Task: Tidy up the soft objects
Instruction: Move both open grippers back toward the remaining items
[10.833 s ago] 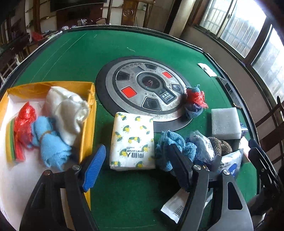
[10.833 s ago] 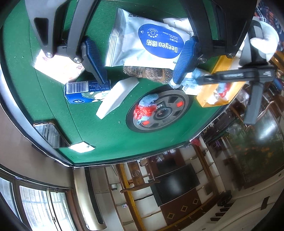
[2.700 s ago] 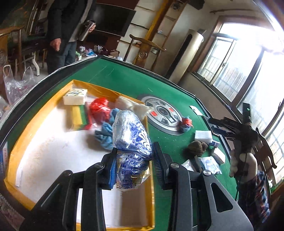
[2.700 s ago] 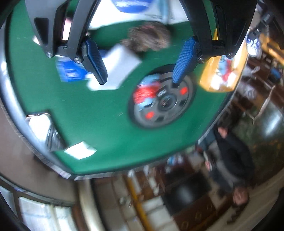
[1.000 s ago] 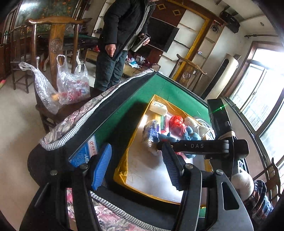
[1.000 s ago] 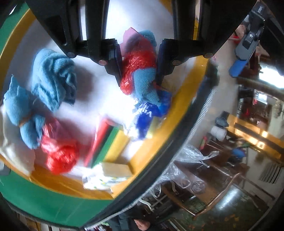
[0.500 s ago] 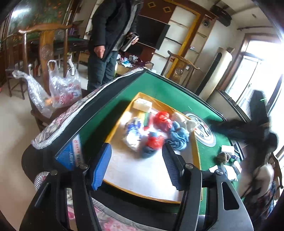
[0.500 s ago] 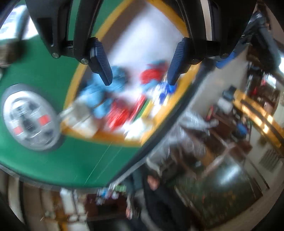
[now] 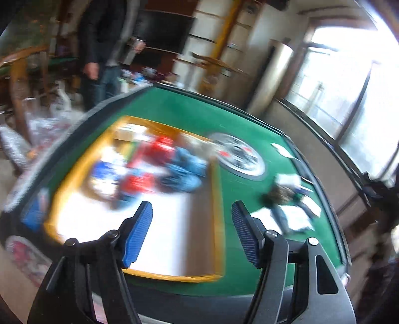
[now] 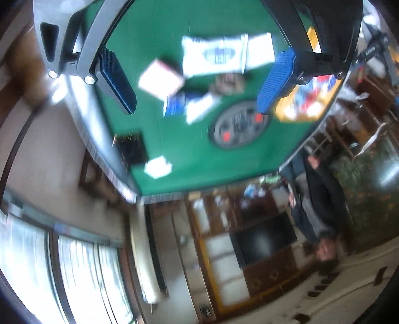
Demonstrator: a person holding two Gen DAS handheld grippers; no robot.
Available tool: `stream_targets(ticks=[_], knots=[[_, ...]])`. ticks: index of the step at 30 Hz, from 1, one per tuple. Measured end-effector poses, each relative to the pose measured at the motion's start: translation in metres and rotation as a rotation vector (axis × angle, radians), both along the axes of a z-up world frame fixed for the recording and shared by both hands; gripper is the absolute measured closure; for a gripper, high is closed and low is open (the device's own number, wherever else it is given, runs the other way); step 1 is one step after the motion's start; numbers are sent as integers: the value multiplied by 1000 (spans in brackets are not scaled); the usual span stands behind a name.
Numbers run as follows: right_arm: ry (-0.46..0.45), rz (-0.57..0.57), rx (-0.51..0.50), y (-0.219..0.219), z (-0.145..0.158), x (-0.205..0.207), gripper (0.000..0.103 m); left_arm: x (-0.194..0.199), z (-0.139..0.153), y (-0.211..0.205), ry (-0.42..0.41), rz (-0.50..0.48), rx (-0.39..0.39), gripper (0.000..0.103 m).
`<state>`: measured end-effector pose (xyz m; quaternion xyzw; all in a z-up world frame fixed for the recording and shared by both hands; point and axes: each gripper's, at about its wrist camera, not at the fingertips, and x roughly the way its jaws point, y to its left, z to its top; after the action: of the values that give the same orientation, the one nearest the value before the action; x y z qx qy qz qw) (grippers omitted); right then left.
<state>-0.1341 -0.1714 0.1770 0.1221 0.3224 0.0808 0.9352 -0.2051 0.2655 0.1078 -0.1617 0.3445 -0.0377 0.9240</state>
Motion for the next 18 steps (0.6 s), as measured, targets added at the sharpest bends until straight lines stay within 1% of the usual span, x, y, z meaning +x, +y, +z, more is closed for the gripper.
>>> stream_targets(ticks=[3,6,9,13,16,18], knots=[[89,41,59,8,-49,6,7,-2,6,-31,3,-112,-25,38],[137,86,101,15,-74,13,7,-11,13,-51,-13,-156,12,38],[138,118,100,27,-83,17,7,-13,16,-56,-9,-163,36,38],[125,142,68,39,-81,15,8,-5,7,-53,26,-137,31,38],[115,121,33,33,-77,15,8,5,-2,-53,59,-131,14,38],[114,95,36,24,-77,20,8,11,-8,-56,75,-136,9,38]])
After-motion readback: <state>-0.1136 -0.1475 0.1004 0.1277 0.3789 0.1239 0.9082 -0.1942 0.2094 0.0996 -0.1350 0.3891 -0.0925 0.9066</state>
